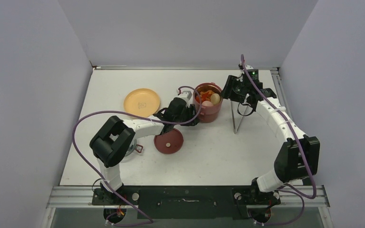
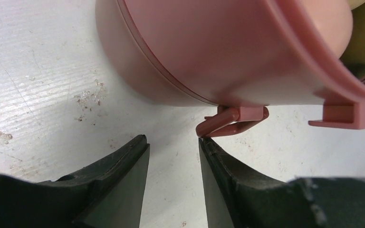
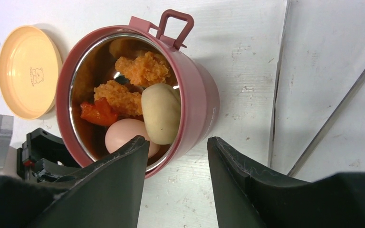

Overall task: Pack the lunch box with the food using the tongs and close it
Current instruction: Close the fastener on the packing box.

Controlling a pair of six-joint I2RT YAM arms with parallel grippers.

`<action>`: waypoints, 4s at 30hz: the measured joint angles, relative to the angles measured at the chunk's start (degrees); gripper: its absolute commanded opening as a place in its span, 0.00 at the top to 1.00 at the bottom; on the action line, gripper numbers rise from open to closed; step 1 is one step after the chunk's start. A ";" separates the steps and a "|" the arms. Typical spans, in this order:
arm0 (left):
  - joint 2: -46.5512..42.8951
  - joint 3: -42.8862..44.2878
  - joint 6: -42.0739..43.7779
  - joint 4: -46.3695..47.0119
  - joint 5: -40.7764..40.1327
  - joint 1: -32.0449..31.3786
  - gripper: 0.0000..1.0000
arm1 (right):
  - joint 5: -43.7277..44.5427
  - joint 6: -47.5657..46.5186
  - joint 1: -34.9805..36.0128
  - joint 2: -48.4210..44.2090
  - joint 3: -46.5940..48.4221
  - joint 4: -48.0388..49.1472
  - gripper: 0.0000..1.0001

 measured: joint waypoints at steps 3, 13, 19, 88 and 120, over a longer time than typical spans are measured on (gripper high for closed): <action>0.00 0.04 -0.09 0.17 0.02 0.00 0.57 | -0.15 0.00 0.04 1.99 0.00 0.96 0.57; 0.87 0.04 -0.81 1.53 0.24 0.22 0.58 | -1.18 0.22 0.83 6.58 -0.31 2.86 0.72; 0.94 0.04 -1.60 2.16 1.31 0.52 0.59 | 0.33 0.46 1.22 6.54 -0.39 3.58 0.85; 0.50 -9.55 -10.75 23.80 1.97 -1.81 0.63 | 12.98 7.34 5.68 3.28 -7.48 13.94 0.95; 3.13 -7.65 -2.32 26.16 -4.07 -3.76 0.66 | 14.34 7.61 5.99 2.71 -8.28 14.67 0.95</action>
